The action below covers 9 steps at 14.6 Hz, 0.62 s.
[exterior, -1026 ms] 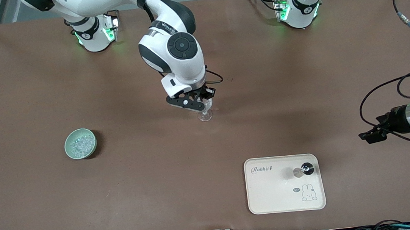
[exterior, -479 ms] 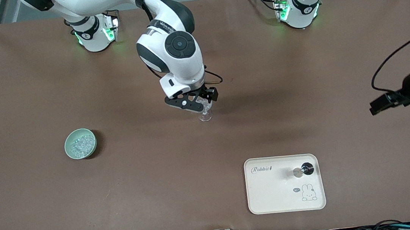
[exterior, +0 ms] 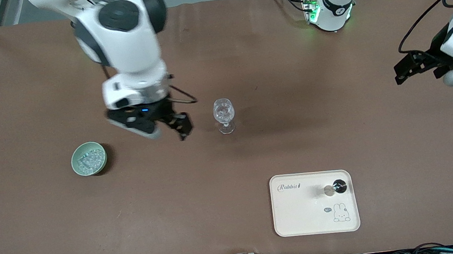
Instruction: Pour wine and add ice with both arms
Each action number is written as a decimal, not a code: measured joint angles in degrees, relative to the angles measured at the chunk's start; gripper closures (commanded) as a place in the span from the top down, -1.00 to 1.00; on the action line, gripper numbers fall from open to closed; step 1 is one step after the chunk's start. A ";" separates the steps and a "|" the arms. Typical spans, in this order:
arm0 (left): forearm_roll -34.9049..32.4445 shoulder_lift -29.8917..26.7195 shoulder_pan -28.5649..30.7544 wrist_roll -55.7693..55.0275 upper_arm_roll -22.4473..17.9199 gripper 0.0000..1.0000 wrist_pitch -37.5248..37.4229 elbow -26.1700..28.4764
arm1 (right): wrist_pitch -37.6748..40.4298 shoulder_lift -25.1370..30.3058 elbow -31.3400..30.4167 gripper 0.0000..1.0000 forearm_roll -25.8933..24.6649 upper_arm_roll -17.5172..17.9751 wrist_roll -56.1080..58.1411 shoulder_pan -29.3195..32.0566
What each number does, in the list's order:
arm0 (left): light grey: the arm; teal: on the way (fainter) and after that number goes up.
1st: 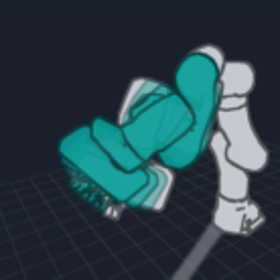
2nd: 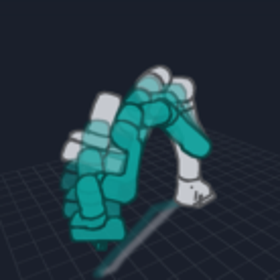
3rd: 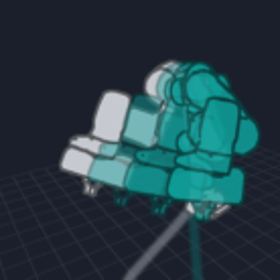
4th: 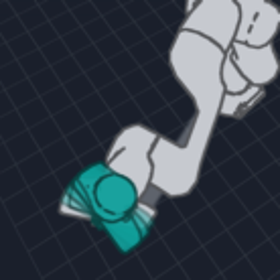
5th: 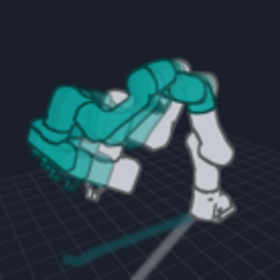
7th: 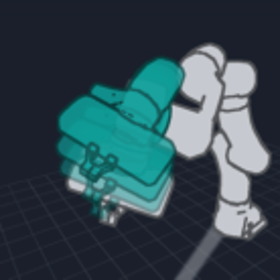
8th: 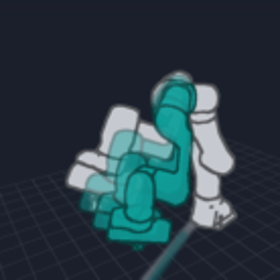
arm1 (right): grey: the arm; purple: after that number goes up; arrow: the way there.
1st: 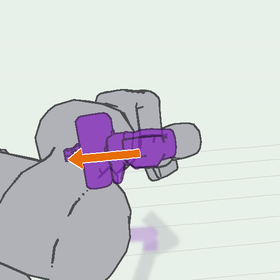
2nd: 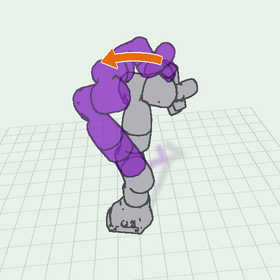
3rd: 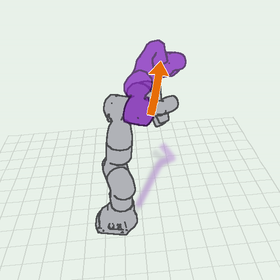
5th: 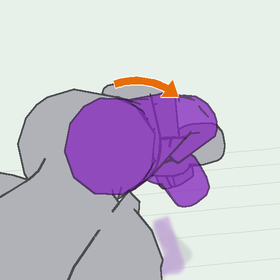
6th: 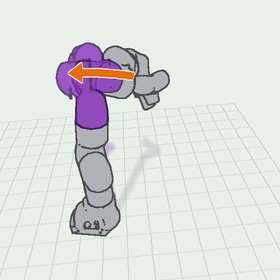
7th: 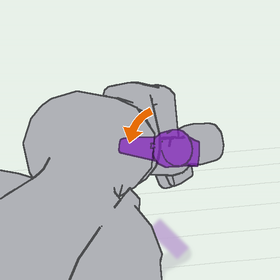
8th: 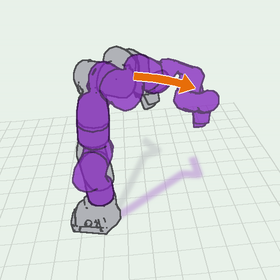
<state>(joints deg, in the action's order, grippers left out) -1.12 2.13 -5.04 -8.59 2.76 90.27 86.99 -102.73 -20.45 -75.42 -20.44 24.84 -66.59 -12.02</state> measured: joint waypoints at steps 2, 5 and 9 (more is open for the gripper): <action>0.06 -2.69 0.47 0.46 0.47 1.00 0.00 3.79 | 5.14 3.52 -0.05 1.00 0.00 -0.08 7.26 4.35; 0.07 -5.48 2.49 0.43 3.33 1.00 0.11 7.36 | 7.09 7.10 -0.49 1.00 1.38 -0.15 16.75 11.41; 0.07 -7.35 2.97 0.39 3.64 1.00 0.92 9.02 | 8.48 10.82 -1.24 1.00 8.46 -7.65 31.50 15.69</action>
<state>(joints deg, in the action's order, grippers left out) -1.05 -5.21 -2.07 -8.20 6.39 91.19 96.01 -94.25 -9.63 -76.66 -11.99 17.20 -35.09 3.67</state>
